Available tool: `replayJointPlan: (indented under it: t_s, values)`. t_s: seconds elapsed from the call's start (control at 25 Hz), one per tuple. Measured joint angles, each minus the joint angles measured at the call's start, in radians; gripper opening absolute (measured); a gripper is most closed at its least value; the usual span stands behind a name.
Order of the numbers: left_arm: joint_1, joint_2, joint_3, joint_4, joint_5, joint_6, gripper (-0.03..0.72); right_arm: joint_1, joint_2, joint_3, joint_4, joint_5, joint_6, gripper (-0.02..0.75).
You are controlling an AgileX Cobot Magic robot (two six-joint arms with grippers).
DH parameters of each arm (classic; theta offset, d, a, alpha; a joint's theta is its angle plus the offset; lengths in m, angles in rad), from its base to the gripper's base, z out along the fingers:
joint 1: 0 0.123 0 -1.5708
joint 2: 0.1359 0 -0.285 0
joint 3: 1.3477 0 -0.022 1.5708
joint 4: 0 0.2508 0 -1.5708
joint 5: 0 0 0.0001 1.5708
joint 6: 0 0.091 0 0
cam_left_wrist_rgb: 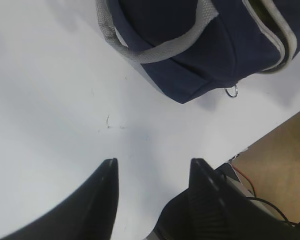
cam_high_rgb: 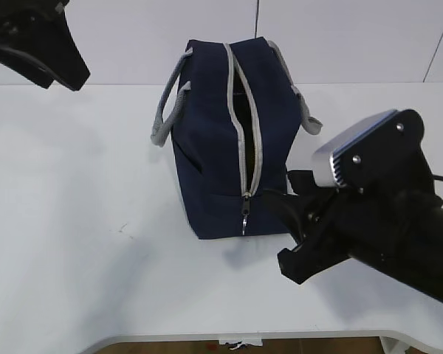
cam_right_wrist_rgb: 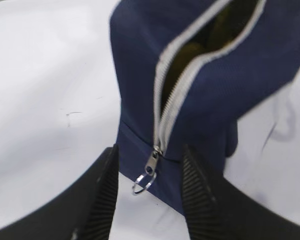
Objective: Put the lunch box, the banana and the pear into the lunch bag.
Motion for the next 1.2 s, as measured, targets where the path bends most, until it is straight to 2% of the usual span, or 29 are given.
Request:
replayJointPlan:
  t_s: [0.24,0.52,0.8,1.2]
  values:
    - [0.0,-0.002,0.0,0.0,0.001,0.0,0.351,0.004,0.119,0.104,-0.018,-0.276,0.151,0.328]
    - [0.0,-0.002,0.0,0.0,0.001,0.0,0.351,0.004,0.275,0.115,-0.119,-0.408,0.309,0.328]
    - [0.0,-0.002,0.0,0.0,0.001,0.0,0.351,0.004,0.427,0.115,-0.217,-0.576,0.363,0.328]
    - [0.0,-0.002,0.0,-0.013,0.001,0.0,0.351,0.004,0.583,0.023,-0.199,-0.612,0.375,0.328]
